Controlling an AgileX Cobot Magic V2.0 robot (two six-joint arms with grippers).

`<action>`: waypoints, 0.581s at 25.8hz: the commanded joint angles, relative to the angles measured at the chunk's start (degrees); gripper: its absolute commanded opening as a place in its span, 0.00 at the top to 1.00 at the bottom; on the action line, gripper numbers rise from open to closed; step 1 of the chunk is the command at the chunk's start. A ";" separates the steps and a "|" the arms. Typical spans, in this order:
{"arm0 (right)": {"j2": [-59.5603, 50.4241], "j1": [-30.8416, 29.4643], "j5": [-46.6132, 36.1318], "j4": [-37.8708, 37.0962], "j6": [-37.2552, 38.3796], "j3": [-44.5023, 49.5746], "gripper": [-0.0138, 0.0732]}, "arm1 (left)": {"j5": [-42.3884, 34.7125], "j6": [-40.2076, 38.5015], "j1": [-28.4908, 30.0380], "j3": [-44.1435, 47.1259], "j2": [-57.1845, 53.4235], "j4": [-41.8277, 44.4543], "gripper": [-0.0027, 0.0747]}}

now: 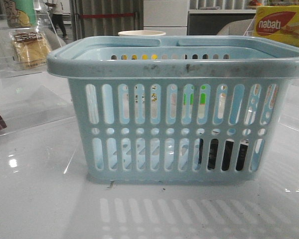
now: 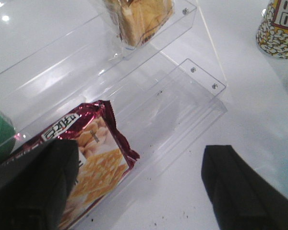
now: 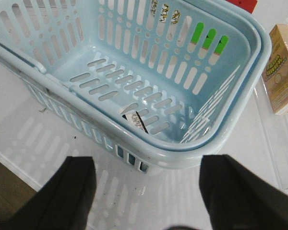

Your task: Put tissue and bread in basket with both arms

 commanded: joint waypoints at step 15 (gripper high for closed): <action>-0.26 -0.11 -3.83 -0.34 -0.43 -1.53 0.20 | -4.53 -2.07 1.63 -33.49 29.22 -1.72 0.21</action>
